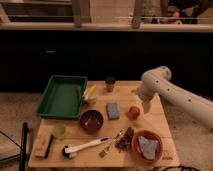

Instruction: Place apple in tray

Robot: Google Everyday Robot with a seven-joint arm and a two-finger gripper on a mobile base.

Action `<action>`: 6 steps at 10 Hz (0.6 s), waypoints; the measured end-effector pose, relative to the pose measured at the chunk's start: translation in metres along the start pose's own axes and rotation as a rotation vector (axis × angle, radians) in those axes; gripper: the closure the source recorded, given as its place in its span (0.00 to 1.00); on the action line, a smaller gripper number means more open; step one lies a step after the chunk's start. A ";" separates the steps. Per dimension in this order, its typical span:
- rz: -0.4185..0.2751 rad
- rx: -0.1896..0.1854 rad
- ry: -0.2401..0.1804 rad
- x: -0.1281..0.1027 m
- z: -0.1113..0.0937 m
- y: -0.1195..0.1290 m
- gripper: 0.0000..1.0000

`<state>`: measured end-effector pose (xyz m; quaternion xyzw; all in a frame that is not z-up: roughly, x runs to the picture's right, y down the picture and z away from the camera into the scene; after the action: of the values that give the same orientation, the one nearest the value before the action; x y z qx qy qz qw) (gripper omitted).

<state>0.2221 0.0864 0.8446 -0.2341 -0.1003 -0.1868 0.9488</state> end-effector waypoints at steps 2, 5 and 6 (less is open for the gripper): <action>-0.008 0.000 -0.015 0.000 0.005 -0.001 0.20; -0.034 -0.002 -0.041 0.000 0.016 0.001 0.20; -0.040 -0.003 -0.049 -0.001 0.018 0.001 0.20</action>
<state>0.2200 0.0963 0.8591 -0.2380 -0.1281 -0.2000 0.9418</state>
